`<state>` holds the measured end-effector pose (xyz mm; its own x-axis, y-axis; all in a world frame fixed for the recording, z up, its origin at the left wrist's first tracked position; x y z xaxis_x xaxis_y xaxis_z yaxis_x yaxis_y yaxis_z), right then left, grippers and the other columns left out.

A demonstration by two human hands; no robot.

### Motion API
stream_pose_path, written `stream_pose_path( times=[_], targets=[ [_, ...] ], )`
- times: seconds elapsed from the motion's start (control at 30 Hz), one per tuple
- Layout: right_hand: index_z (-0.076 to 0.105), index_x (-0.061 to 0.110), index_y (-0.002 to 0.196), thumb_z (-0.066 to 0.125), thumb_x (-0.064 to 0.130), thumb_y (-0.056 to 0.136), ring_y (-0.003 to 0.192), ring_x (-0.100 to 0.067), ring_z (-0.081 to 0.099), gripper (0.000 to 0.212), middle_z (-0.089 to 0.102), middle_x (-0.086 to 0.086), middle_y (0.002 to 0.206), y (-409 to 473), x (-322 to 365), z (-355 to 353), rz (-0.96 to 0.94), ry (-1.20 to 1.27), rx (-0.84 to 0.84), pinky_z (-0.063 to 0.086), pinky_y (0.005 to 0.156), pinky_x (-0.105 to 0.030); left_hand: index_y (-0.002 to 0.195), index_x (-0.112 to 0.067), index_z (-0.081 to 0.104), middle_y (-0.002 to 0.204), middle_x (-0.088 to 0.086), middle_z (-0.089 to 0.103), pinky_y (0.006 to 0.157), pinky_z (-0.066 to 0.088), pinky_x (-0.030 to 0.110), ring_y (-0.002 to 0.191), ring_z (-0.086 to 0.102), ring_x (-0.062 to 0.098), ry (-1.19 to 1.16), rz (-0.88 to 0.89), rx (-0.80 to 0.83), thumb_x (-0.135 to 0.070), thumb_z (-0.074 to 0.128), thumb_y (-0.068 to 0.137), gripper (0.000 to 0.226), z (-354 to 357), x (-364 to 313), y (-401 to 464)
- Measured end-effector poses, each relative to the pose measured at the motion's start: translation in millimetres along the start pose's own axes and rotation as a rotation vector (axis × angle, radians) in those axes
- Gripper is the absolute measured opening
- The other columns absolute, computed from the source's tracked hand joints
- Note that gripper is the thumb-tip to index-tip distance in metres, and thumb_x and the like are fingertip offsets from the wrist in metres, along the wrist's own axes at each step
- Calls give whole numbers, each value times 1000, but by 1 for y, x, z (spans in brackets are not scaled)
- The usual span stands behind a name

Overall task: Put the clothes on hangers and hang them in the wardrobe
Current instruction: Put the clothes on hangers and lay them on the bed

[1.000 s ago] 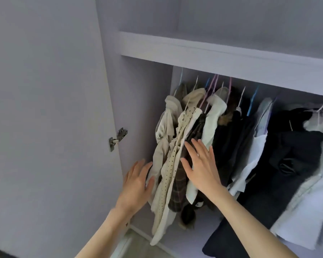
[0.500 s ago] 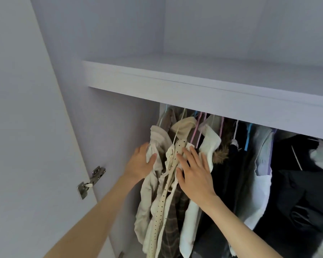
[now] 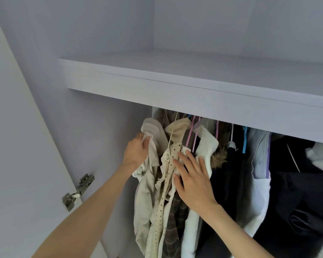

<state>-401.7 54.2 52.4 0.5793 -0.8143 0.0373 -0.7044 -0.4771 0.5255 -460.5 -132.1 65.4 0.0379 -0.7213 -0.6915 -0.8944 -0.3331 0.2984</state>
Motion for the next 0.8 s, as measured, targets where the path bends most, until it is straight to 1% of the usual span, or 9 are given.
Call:
stream_pose_path(
  times=[0.17,0.27,0.33,0.4,0.47,0.57,0.63,0.7,0.8],
  targets=[
    [60,12,116,38,32,91,122,-26,49,39,59,-6,122,13,6,-19,24,123,-92,27,109,-46,86,-4,48,54,0,41,52,26,28,49,39,12,-130,23,-176,-20,39,99,22,-41,-10,-12],
    [60,11,115,39,30,93,110,-23,54,36,61,-5,116,34,16,-42,81,311,-170,39,98,-34,83,-9,43,53,-1,40,47,25,25,47,39,13,-147,30,-255,-22,40,98,20,-62,-15,-43],
    [56,11,123,42,31,96,116,-20,49,37,57,-5,123,52,28,-41,176,549,-74,35,98,-25,87,-11,44,51,-3,40,47,27,25,45,40,14,-131,65,-250,-23,41,98,16,-61,-13,-79],
    [53,12,125,45,36,95,115,-18,51,39,57,-5,123,71,50,-23,246,730,104,38,96,-25,92,-9,49,49,-5,40,47,31,30,43,40,16,-97,90,-231,-25,41,97,18,-56,-8,-116],
    [58,10,113,48,40,93,103,-19,56,38,62,-4,107,80,74,-2,321,804,271,43,89,-30,96,-8,51,48,-9,39,46,32,29,41,41,16,-27,82,-200,-28,39,97,23,-50,2,-144],
    [57,10,78,51,25,91,76,-21,52,21,53,1,69,67,91,18,518,925,299,40,68,-30,104,-9,51,52,-8,42,49,36,31,49,53,23,80,44,-124,-32,35,97,29,-49,18,-174],
    [58,9,83,47,18,93,71,-19,52,17,54,0,70,46,96,30,587,954,325,40,64,-28,109,-11,47,60,-5,49,54,38,32,62,59,26,151,31,-11,-36,31,98,31,-44,26,-192],
    [59,7,89,44,17,95,77,-19,57,19,60,-3,79,21,100,39,601,964,368,44,70,-30,108,-16,46,62,-9,45,57,36,30,67,57,20,165,51,155,-40,28,99,32,-37,28,-214],
    [56,14,80,44,14,97,71,-18,63,21,59,-2,73,-16,100,38,609,1039,414,46,64,-24,107,-24,53,76,-13,53,65,37,26,71,51,7,150,47,274,-44,31,98,32,-42,38,-243]
  ],
)
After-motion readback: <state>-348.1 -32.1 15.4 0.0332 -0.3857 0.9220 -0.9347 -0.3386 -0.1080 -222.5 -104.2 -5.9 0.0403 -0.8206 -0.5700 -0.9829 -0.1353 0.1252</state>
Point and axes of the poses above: each hand's wrist, its own y-axis towards the middle knuckle, its own z-axis out of the palm, x = y × z, the point moved 10 cm from there along y, towards the middle knuckle
